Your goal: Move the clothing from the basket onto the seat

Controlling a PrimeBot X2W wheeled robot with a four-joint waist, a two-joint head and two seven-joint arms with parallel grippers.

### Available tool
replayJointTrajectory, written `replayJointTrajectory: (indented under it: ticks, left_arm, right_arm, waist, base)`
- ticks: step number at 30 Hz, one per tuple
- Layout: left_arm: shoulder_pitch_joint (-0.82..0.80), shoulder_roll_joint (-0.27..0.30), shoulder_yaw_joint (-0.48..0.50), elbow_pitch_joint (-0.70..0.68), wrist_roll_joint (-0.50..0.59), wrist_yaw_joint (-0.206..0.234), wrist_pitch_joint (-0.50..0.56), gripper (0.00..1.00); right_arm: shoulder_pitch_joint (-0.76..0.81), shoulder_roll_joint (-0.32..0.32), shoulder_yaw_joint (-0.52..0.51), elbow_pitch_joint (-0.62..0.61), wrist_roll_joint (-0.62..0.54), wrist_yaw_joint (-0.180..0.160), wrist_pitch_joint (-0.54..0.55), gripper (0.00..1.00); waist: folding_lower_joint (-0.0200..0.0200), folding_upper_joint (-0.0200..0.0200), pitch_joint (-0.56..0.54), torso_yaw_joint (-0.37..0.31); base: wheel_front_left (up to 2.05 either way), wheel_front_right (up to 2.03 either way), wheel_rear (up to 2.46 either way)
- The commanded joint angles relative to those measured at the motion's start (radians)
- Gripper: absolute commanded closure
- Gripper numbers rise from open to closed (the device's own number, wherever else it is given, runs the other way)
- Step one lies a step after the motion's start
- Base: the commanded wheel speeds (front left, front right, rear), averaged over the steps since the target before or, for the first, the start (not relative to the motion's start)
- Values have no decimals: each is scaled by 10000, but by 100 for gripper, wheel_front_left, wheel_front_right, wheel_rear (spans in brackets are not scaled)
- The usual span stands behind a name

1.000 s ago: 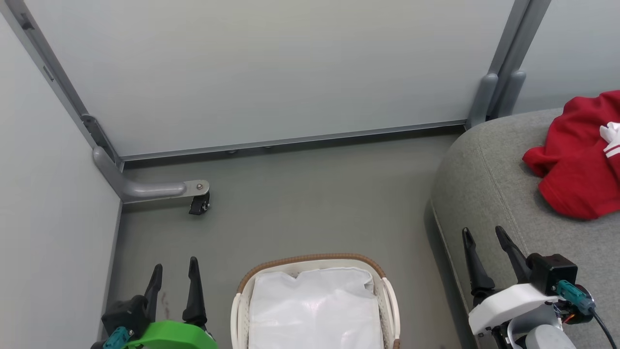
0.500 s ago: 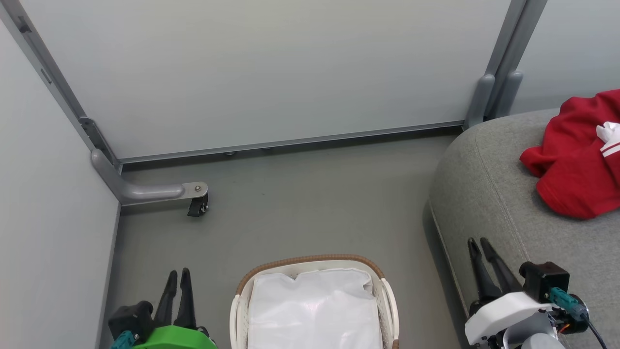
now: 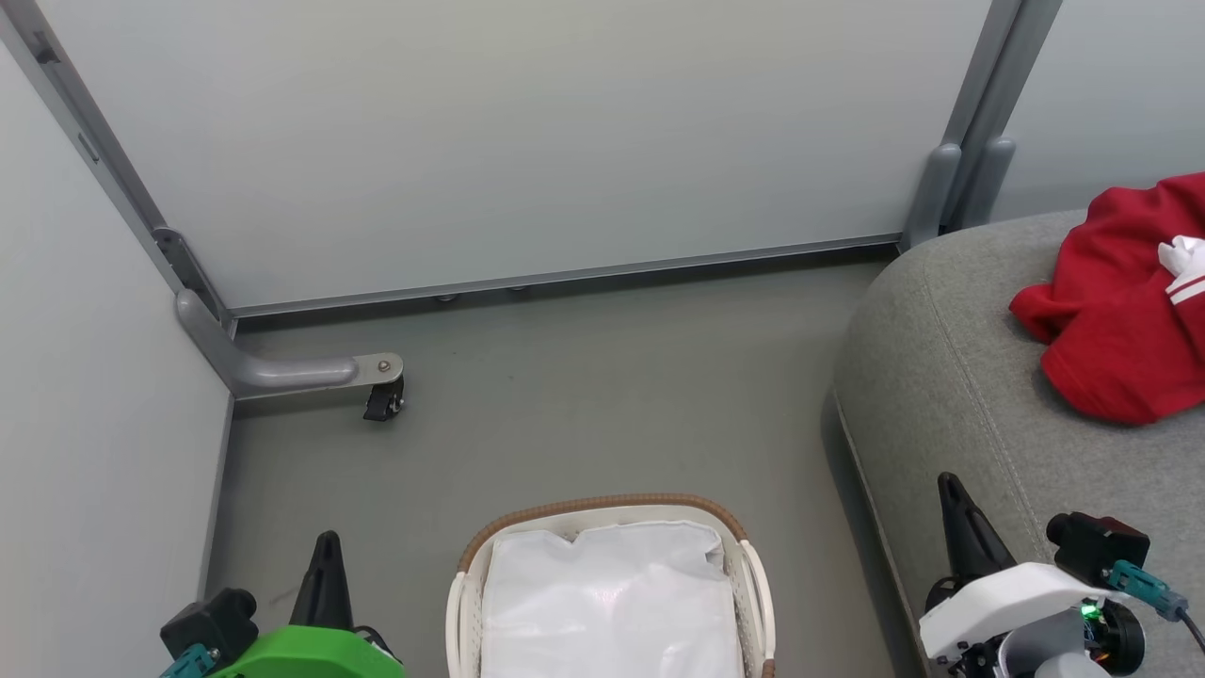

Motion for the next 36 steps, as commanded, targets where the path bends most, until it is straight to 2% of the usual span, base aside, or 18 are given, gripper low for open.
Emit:
replayJointTrajectory:
  ticks: [1, 18, 36]
  left_arm:
    - [-219, 17, 118, -227, -390, -76, 89, 100]
    - [-435, 26, 565, -518, -2720, -244, 794, 100]
    - [-614, 35, 960, -759, -4723, -382, 1411, 100]
  right_arm:
    - [-182, -44, -56, -221, 412, -2, 94, 100]
    - [-249, -67, -283, -457, 3033, -3, 792, 100]
    - [-319, -87, -484, -648, 5282, -5, 1412, 100]
  waist:
    - [0, 0, 1, -1]
    - [0, 0, 13, -16]
    - [0, 0, 26, -31]
  base:
    - [0, 0, 0]
    - [0, 0, 0]
    - [0, 0, 0]
